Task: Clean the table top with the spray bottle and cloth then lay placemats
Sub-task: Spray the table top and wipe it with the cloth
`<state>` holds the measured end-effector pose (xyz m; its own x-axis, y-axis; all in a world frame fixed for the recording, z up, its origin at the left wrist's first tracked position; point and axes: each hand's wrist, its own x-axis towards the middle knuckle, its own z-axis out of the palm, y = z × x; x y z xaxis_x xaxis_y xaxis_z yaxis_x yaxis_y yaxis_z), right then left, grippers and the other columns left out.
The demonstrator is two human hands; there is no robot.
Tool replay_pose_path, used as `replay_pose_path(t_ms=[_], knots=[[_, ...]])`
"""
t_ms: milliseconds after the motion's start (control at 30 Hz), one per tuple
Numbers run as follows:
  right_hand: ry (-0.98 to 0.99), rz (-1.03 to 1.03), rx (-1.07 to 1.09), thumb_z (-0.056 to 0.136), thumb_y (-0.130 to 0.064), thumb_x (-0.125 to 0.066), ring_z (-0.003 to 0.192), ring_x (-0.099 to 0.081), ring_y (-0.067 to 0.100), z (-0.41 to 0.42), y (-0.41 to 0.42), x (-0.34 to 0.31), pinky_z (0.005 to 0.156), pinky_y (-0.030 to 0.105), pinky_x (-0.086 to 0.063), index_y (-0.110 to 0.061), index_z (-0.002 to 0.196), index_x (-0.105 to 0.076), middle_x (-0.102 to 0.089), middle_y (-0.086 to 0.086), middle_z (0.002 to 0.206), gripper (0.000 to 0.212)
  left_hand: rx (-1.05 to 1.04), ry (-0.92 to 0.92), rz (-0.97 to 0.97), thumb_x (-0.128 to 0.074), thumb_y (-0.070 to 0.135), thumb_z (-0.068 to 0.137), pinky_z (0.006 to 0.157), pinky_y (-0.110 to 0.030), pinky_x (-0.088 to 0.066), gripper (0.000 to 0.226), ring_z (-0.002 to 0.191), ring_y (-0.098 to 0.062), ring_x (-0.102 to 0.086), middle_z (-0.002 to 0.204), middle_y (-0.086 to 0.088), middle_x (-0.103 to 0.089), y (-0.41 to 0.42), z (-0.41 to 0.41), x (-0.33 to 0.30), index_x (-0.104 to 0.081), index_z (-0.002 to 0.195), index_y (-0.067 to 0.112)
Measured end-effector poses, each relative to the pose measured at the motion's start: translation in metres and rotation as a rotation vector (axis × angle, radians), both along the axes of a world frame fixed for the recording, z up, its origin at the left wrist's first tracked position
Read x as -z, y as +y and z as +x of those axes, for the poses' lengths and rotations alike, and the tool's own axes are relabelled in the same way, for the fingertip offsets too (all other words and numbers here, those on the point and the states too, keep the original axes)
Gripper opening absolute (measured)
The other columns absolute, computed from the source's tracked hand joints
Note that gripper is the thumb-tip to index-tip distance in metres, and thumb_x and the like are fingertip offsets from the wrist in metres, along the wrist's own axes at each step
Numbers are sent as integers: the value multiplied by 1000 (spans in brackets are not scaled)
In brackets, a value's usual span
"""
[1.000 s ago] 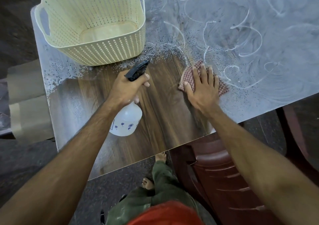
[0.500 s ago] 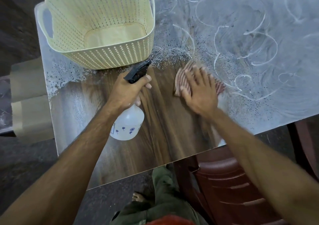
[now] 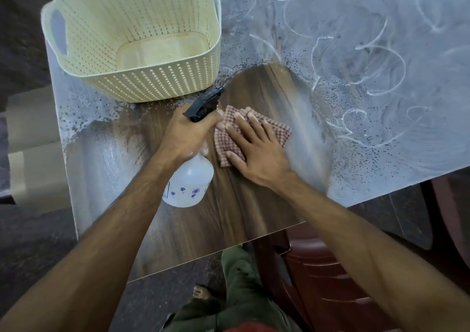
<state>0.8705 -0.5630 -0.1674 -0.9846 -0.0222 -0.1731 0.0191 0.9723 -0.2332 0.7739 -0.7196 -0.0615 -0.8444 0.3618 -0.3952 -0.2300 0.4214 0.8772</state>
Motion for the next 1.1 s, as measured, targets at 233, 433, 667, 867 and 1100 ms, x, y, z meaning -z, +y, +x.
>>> replay_pose_path(t_ms=[233,433,667,867,1100], knots=[[-30,73,410,99,-61,-18,153,-2,30,-30,94,2,122,50,0,-26,159,-15,-6,7,167,69,24,10,-11,-64,25,94,49,-30,-46,20,33,-21,-45,87,-3,-75,0,14,-1,-71,97,6],[39,37,198,99,-60,-24,152,-9,31,15,13,1,122,52,-8,-27,158,-22,-15,8,165,68,57,-4,-14,-66,41,78,55,-33,-45,40,35,-28,-46,87,-21,-73,14,31,-9,-71,90,3],[23,49,248,97,-61,-29,153,-12,24,120,34,6,123,47,-8,-30,156,-27,-16,1,165,67,95,-19,-31,-64,40,80,51,-29,-43,40,34,-24,-47,87,-16,-74,28,55,-15,-70,92,2],[18,102,621,98,-61,-21,152,-10,30,102,80,6,122,53,-7,-25,157,-24,-14,8,166,69,153,-32,-53,-64,41,78,50,-30,-43,41,34,-26,-46,88,-8,-74,29,77,-14,-70,93,4],[44,8,460,99,-60,-29,152,-9,32,117,-39,4,121,49,2,-27,158,-21,-14,6,166,68,246,-2,-29,-65,26,92,48,-32,-43,30,32,-21,-45,90,-19,-71,35,102,-15,-66,97,-4]])
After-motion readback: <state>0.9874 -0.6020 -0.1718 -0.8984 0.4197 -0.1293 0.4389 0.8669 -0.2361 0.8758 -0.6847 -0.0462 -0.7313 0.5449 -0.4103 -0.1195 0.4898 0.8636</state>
